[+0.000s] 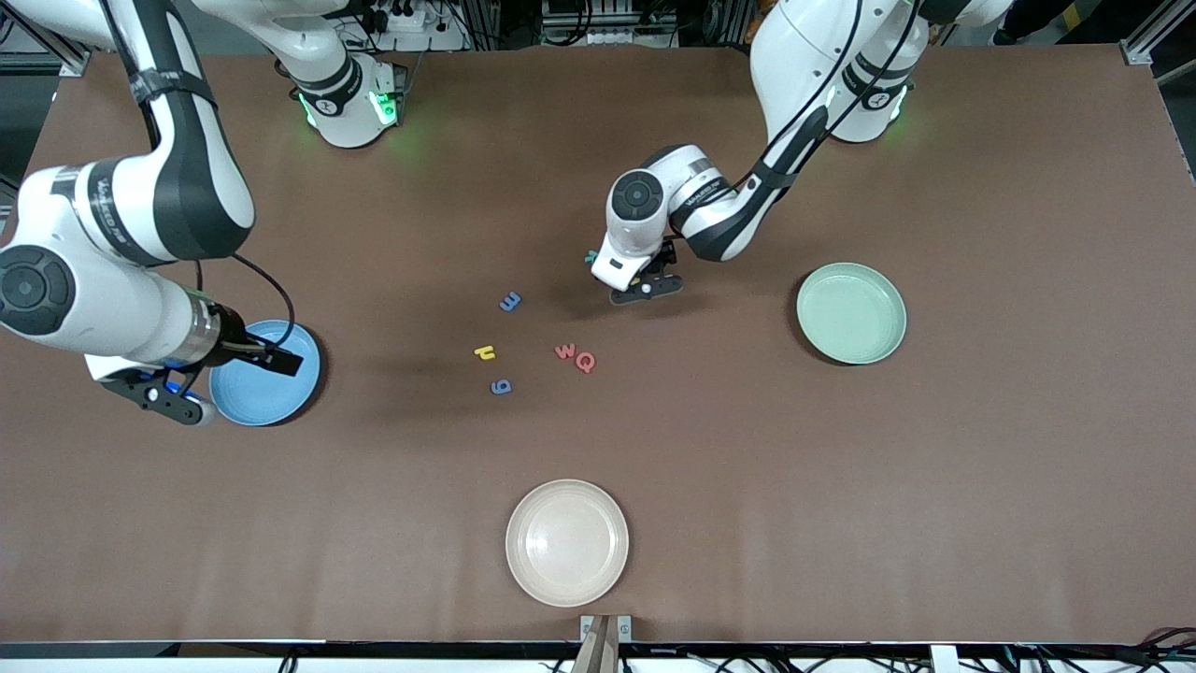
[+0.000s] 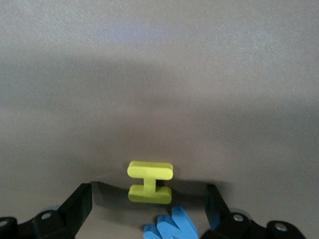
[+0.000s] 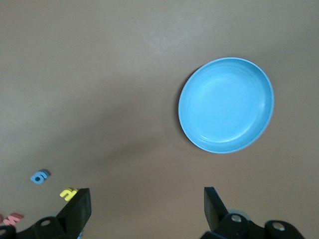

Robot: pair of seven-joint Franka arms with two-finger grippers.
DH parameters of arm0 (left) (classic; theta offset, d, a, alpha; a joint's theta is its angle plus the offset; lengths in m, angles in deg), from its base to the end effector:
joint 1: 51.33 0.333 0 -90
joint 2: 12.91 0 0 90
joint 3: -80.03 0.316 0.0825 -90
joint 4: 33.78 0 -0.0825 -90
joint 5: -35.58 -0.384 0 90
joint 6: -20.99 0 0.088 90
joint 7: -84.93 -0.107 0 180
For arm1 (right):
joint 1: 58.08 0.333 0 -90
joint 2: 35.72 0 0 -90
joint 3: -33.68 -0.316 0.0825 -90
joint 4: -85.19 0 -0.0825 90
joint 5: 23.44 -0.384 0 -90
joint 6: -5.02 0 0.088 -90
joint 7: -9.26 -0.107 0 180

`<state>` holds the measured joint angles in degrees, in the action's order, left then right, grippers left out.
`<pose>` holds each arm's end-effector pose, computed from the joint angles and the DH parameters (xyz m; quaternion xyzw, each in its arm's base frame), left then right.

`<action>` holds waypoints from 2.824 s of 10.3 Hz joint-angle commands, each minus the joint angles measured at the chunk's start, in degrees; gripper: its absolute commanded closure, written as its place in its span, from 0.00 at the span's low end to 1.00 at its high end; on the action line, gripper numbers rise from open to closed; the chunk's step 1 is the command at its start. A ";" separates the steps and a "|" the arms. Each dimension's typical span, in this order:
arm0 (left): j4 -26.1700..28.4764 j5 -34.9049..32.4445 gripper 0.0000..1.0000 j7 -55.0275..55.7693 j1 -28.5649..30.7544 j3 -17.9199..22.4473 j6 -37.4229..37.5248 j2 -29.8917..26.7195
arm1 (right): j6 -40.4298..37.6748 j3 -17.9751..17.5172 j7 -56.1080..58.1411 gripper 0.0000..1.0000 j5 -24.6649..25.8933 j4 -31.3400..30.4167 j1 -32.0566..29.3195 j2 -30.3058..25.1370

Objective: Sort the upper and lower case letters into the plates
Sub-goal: 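Grasp the yellow H with the left gripper while the right gripper nears the 6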

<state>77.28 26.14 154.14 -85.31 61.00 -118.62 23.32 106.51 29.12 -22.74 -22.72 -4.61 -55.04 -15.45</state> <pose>0.3694 -0.4841 0.1621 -0.9927 -0.1008 0.0641 0.0166 0.6420 0.0787 0.4282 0.9747 -0.2105 -0.0725 0.0177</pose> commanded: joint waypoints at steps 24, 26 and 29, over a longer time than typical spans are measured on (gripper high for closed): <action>-2.77 -7.35 0.62 4.80 0.41 -0.22 2.49 1.74 | 27.42 0.34 -46.21 0.00 1.21 2.96 18.22 20.85; -3.21 -7.43 0.78 4.80 0.41 -0.22 3.02 2.01 | 29.73 0.34 -49.64 0.00 2.35 3.84 18.67 22.97; -3.39 -7.44 0.83 4.80 0.41 -0.22 3.29 2.01 | 29.21 0.25 -53.05 0.00 2.26 4.02 19.10 23.15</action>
<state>75.49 18.46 158.49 -84.96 60.85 -115.75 23.46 136.71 29.36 -72.12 -21.59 -2.35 -36.44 7.03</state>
